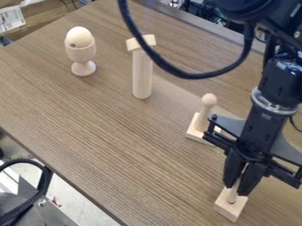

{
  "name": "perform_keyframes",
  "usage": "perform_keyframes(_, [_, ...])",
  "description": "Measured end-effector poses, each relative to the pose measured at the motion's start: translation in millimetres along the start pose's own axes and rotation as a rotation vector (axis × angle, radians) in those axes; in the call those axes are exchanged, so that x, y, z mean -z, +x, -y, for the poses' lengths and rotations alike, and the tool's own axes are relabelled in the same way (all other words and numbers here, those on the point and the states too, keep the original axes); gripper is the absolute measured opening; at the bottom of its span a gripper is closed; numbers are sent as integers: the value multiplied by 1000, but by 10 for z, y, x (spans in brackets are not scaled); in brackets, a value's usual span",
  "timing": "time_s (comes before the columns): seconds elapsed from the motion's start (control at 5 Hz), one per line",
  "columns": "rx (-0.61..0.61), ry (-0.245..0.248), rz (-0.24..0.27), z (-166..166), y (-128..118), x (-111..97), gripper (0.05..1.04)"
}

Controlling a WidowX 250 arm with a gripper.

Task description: Put the stick inside the hole in the cube

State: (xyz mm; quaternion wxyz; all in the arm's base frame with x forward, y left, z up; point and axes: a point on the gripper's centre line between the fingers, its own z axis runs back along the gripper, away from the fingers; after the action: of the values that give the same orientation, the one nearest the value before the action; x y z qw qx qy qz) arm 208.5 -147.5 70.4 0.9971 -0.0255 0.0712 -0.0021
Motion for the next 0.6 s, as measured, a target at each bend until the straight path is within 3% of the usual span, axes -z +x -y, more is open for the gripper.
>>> perform_keyframes(0.6, [-33, 0, 13, -7, 60, 45, 110])
